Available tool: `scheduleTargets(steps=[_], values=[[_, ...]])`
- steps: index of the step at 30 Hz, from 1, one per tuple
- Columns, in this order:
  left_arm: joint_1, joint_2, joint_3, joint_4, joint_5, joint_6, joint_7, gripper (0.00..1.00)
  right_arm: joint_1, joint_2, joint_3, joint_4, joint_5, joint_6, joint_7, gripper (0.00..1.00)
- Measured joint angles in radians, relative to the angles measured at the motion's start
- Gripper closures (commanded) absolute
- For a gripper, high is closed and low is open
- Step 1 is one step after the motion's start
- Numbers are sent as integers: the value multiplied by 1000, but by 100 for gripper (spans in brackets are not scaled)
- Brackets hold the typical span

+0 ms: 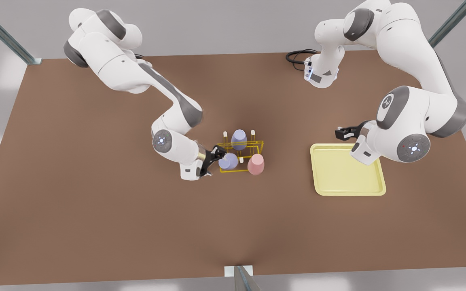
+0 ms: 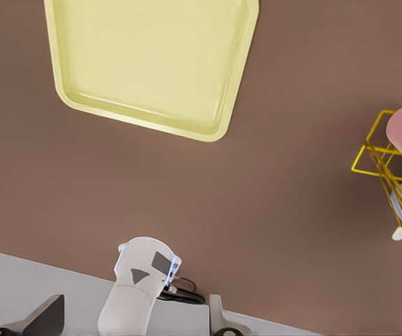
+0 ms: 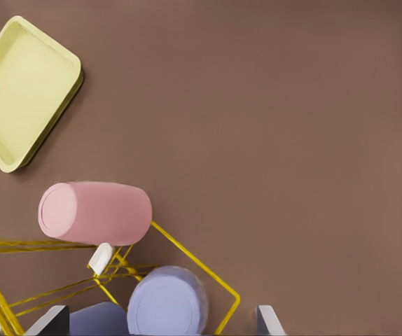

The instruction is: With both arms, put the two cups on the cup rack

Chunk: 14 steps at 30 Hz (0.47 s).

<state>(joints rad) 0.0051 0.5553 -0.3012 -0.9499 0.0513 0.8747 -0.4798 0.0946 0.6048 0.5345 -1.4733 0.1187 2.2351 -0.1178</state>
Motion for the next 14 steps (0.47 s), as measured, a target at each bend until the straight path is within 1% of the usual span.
scheduleTargets(steps=[1, 4, 6, 8, 11, 12, 13, 14], values=[[0, -1, 1, 0, 0, -1, 4, 0, -15, -3, -59, 58, -27, -76, 11, 0], [2, -1, 1, 2, 4, -1, 17, 0, -42, -65, -314, 187, -162, -326, 77, 0], [-1, -1, -3, 4, 5, 3, 24, 0, -54, -141, -423, 277, -242, -485, 99, 0], [-9, -1, -4, 3, 6, 21, 30, 0, -82, -282, -461, 256, -288, -602, 109, 0], [-12, -5, -28, -2, 12, 48, 38, 0, -127, -441, -470, 149, -318, -714, 108, 0], [12, -62, -78, -93, 33, 78, 40, 0, -138, -479, -471, 114, -320, -741, 107, 0], [87, -138, -162, -222, 48, 127, 43, 0, -144, -499, -472, 94, -320, -763, 106, 0], [144, -179, -222, -294, 60, 171, 44, 0, -146, -509, -472, 83, -319, -783, 106, 0]])
